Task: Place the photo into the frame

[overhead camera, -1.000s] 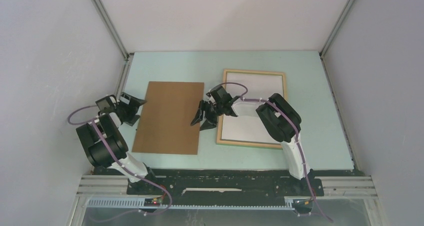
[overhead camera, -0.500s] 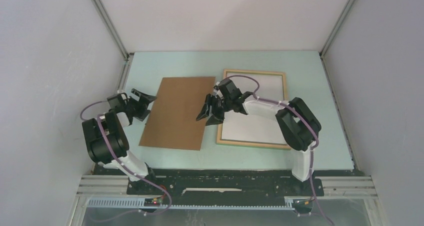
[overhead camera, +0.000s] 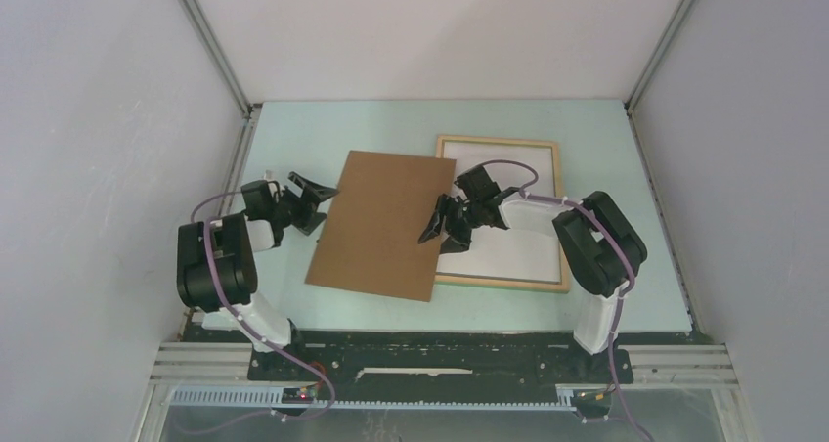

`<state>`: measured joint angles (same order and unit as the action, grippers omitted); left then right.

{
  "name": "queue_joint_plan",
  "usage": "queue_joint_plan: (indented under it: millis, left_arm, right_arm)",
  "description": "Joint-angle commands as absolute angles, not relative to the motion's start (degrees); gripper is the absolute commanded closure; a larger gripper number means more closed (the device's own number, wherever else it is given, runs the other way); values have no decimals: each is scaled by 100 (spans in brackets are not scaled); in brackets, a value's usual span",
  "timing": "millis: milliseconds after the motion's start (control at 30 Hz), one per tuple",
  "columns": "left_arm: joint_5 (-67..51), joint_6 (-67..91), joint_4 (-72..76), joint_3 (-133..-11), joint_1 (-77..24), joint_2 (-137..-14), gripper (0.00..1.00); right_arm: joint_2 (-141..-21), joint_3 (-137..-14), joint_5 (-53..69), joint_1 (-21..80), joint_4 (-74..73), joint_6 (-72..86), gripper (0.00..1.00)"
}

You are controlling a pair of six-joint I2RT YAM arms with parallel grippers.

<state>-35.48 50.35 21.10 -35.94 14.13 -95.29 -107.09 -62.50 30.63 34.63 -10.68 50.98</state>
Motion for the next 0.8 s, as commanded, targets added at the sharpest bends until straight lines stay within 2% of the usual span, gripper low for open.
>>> queue_joint_plan:
  millis: [0,300,533,767]
  left_arm:
    - [-4673,5789,2008,-3236,860,-9869,1]
    - [-4667,5933,2197,-3164,821,-9884,1]
    - [-4665,5967,2208,-3155,824,-9875,1]
    - [-4669,6075,2321,-3090,827,-9783,1]
  right_arm:
    - [-10299,-6209,3144,3335,-243,5035,33]
    - [-10131,-5801,3082,2961,-169,4885,33]
    - [-10137,-5482,3504,2778,553,5173,42]
    - [-9427,-5482,3547,2830,640,5428,43]
